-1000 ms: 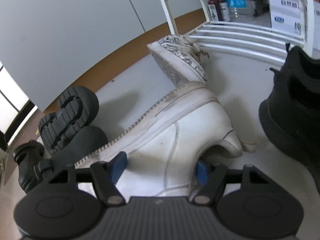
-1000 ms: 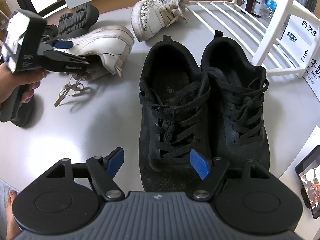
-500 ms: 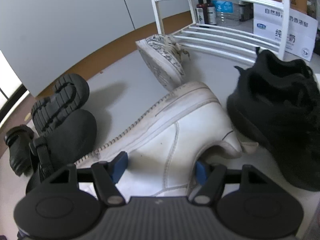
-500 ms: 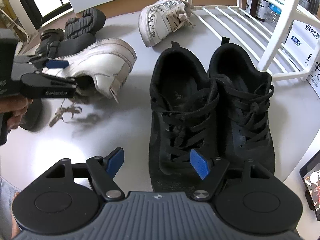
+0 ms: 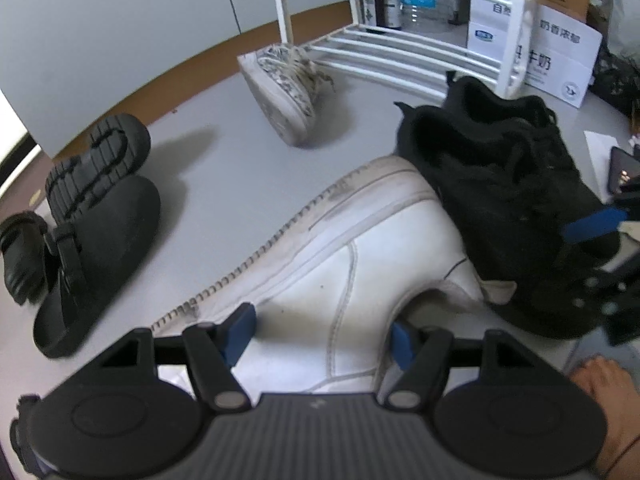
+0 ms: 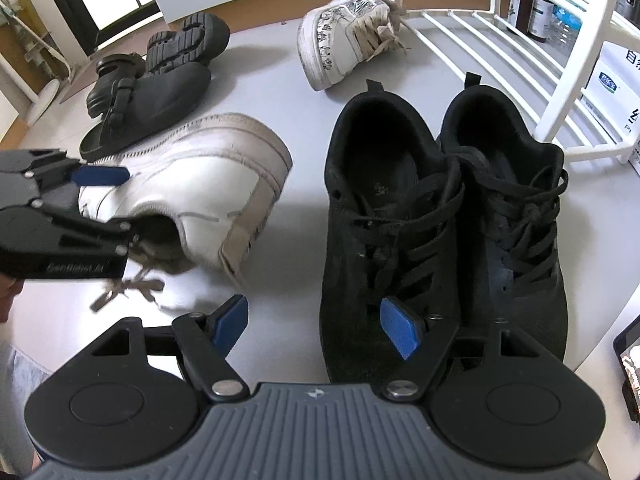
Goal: Organize scattered shoes
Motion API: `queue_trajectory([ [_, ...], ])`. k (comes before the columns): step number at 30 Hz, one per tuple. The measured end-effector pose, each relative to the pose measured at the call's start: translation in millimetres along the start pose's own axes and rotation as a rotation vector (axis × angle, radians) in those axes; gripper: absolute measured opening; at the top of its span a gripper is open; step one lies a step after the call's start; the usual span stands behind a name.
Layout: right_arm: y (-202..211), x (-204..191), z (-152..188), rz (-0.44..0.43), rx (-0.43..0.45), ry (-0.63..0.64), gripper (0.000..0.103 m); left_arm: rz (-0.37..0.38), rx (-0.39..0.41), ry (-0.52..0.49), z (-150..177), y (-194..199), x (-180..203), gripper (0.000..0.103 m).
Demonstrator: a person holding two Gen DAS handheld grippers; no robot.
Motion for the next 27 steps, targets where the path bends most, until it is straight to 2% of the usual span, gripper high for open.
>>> queue_trajectory([
  [5,-0.9,-5.8,3.5,-0.018,-0.009,0.016,0.077,0.002,-0.020,0.000,9.3,6.7,5.1,0.071],
  [13,-6.5,-8.0,12.4,0.001,-0.058,0.037,0.077,-0.009,-0.014,-0.083,19.1,-1.9,24.6,0.075],
  [16,-4.9,-6.0,11.9,0.001,-0.055,0.032,0.078,0.019,-0.052,-0.043,19.0,-2.6,26.5,0.078],
  [18,-4.8,-5.7,12.6,-0.001,-0.054,0.030,0.078,0.091,-0.081,0.060,14.7,1.1,19.3,0.078],
  [20,-5.5,-5.9,13.5,-0.004,-0.057,0.031,0.078,0.126,-0.106,0.127,10.8,3.3,13.0,0.079],
  [23,-5.7,-6.8,13.3,-0.009,-0.057,0.033,0.078,0.112,-0.089,0.121,5.7,8.3,7.4,0.079],
  [27,-3.6,-7.5,11.8,-0.017,-0.045,0.031,0.078,0.128,-0.097,0.180,6.7,17.1,-6.9,0.079],
])
Point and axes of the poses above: each gripper's, at about its wrist camera, not at the fingertips, and y roughly against the way its jaws point, x to its right, z to its underside, the point moved 6 cm from there along -y, roughly the way its jaws point, and after that the axes turned 11 degrees about y, right-handed, at the moved point
